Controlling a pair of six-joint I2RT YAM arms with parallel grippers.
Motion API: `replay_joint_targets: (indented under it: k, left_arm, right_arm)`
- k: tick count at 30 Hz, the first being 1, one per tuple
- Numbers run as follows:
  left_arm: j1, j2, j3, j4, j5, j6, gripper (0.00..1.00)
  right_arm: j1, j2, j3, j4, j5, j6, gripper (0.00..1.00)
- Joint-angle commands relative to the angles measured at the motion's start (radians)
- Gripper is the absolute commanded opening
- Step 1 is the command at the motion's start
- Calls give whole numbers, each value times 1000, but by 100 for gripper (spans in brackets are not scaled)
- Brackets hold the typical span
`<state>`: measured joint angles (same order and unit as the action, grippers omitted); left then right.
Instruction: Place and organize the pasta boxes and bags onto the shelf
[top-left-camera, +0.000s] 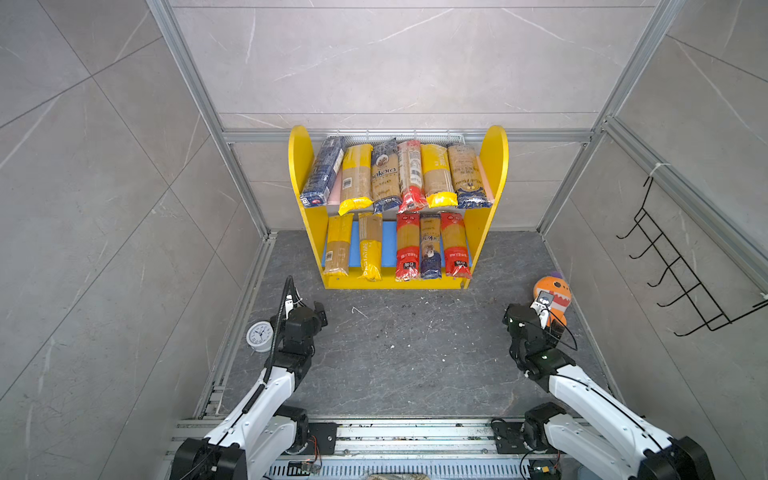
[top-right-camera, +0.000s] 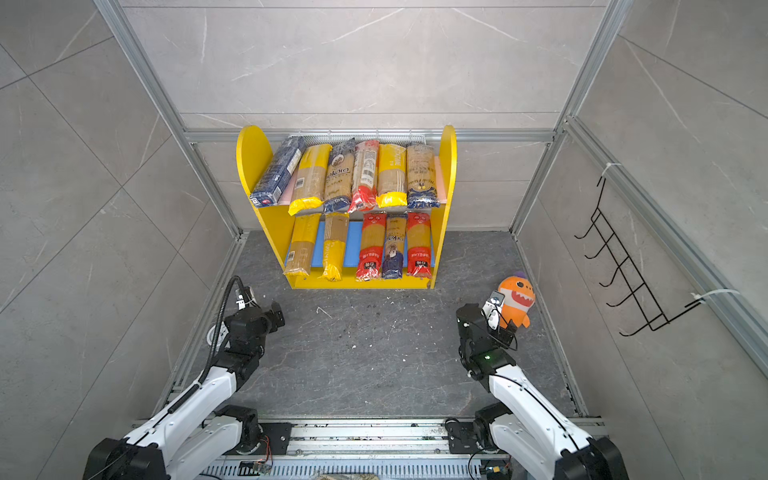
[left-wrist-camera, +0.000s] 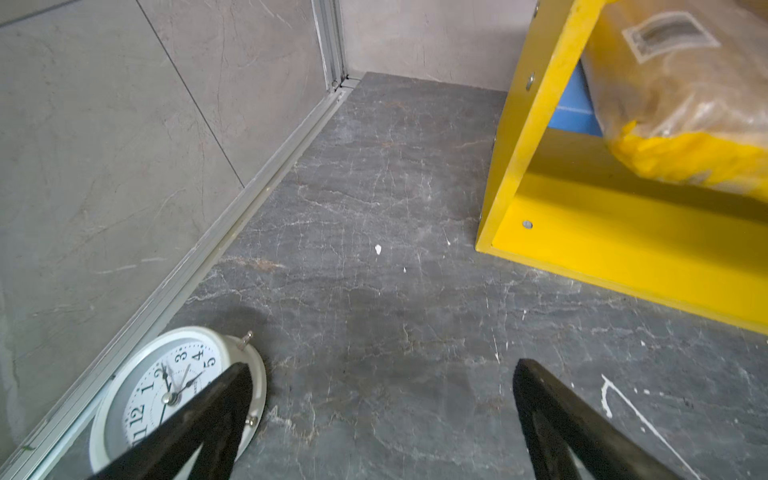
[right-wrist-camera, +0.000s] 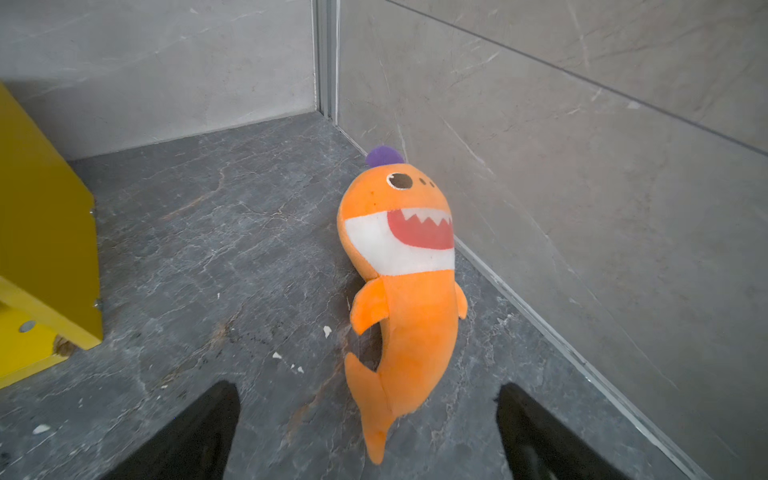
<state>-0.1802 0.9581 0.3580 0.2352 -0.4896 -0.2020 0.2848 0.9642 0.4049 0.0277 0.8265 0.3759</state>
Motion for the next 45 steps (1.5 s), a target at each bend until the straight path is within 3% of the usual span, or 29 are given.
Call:
replay_joint_targets:
  k: [1,6,10,12,18,21,24,27,28,29,30,32,34,37,45]
  left_arm:
    - [45,44,-33,212,62,43,100]
    - [74,184,-79,424,62,91,100]
    - [81,308,-69,515,65,136,100]
    - [85,302,-64,494,93,147,100]
    - [127,347,-134,699,100,172,100]
    - [143,428,-123,762,137,180,100]
    - [147,515,-83,765,189,198,100]
    - [146,558,-81,806,217,219,100]
    - [147,552,-83,797,216,210,100]
    - [147,550,-79,787,217,208,100]
    - [148,556,-72,785,211,210,100]
    - [150,553,-52,743,212,203,100]
    - [171,556,-24,691,236,192,100]
    - [214,551,-10,650,307,164,100]
    - [219,552,-5,645,316,162,100]
  right_arm:
    - [-48,75,-36,211,-91,-35,100]
    - [-81,186,-117,502,-122,-103,100]
    - [-107,220,-134,611,-177,-140,100]
    - [-117,244,-123,627,-210,-156,100]
    - [-124,345,-101,755,-269,-241,100]
    - [-133,467,-127,966,-308,-284,100]
    - [-136,481,-65,838,-402,-300,100]
    - [-173,529,-65,860,-522,-299,100]
    - [-181,577,-80,980,-532,-311,100]
    - [-184,569,-86,974,-537,-317,100]
    - [-188,532,-65,855,-557,-298,100]
    - [-201,571,-83,970,-584,-306,100]
    - [-210,540,-57,853,-650,-314,100]
    - [-214,552,-59,881,-690,-326,100]
    - [-228,553,-47,859,-770,-344,100]
